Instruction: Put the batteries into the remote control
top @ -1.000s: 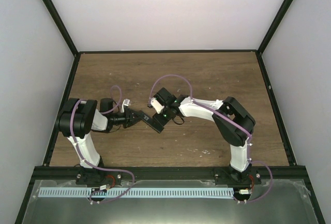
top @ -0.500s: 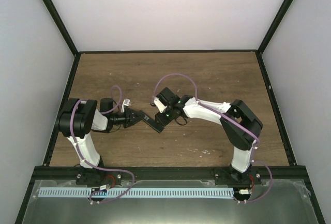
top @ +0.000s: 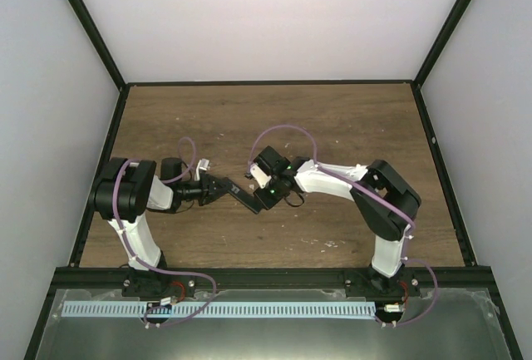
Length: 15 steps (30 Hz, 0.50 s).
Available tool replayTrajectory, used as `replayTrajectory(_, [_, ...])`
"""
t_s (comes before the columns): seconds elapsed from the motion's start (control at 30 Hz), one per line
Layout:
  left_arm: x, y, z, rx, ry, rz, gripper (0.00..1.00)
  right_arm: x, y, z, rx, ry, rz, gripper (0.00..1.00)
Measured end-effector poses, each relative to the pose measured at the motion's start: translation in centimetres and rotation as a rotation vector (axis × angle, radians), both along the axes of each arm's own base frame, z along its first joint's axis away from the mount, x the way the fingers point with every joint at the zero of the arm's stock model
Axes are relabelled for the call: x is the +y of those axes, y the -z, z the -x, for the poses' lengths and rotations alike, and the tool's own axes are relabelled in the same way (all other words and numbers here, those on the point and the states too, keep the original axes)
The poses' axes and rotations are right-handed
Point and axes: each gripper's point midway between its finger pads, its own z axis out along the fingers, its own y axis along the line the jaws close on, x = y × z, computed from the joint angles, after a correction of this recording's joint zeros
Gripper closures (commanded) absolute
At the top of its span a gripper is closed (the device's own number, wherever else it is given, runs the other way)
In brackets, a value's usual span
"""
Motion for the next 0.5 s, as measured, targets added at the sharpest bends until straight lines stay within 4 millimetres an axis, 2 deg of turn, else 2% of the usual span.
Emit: replayTrajectory(0.5, [0.0, -0.02, -0.04, -0.01, 0.003, -0.003, 1.0, 0.58, 0.54, 0.44, 0.037, -0.017, -0.036, 0.82])
